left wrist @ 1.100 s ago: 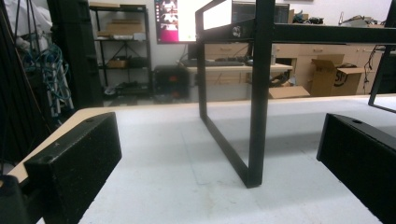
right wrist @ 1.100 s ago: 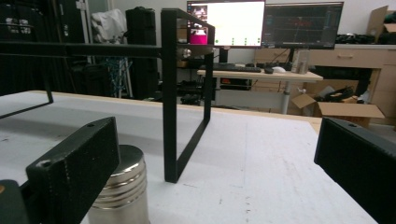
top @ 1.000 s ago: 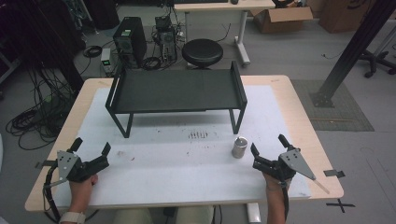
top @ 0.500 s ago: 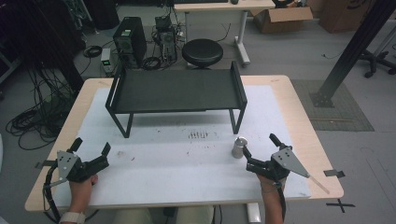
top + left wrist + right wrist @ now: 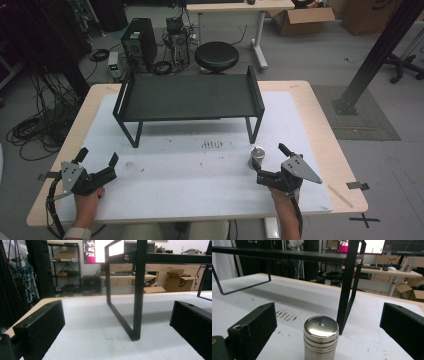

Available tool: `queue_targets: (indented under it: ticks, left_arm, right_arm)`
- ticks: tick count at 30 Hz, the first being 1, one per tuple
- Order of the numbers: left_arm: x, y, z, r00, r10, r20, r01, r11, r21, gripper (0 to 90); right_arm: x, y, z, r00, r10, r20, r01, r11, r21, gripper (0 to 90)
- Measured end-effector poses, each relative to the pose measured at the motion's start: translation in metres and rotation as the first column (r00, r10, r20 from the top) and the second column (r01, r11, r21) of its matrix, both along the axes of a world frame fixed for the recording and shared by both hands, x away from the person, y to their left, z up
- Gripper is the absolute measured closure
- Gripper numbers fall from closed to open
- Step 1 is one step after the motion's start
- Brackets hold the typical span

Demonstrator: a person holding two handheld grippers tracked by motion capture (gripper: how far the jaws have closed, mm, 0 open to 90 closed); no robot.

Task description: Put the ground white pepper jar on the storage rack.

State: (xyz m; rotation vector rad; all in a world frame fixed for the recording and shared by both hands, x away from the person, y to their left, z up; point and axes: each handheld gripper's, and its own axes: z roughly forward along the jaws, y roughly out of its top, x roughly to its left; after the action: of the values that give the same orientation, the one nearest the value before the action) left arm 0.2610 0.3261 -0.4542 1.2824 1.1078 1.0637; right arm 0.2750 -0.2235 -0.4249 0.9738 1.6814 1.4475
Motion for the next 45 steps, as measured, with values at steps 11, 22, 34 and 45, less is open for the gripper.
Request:
queue_targets:
  ticks: [11, 22, 34, 45]
  left_arm:
    - [0.0, 0.0, 0.0, 1.0, 0.0, 0.001, 0.0, 1.0, -0.002, 0.2]
    - [0.0, 0.0, 0.0, 1.0, -0.001, 0.002, 0.001, 1.0, -0.002, 0.2]
    - [0.0, 0.0, 0.0, 1.0, -0.001, 0.002, 0.001, 1.0, -0.002, 0.2]
    - [0.0, 0.0, 0.0, 1.0, 0.0, 0.002, 0.0, 1.0, 0.0, 0.2]
  right_arm:
    - [0.013, 0.006, -0.006, 0.9938, 0.022, -0.109, -0.025, 0.999, -0.029, 1.6]
    - [0.024, 0.01, -0.013, 0.9867, 0.012, -0.162, -0.019, 0.999, -0.039, 2.1]
    - [0.03, 0.011, -0.021, 0.9792, 0.007, -0.203, -0.013, 1.0, -0.025, 4.6]
    - [0.033, 0.013, -0.021, 0.9736, 0.035, -0.226, -0.045, 0.998, -0.04, 20.6]
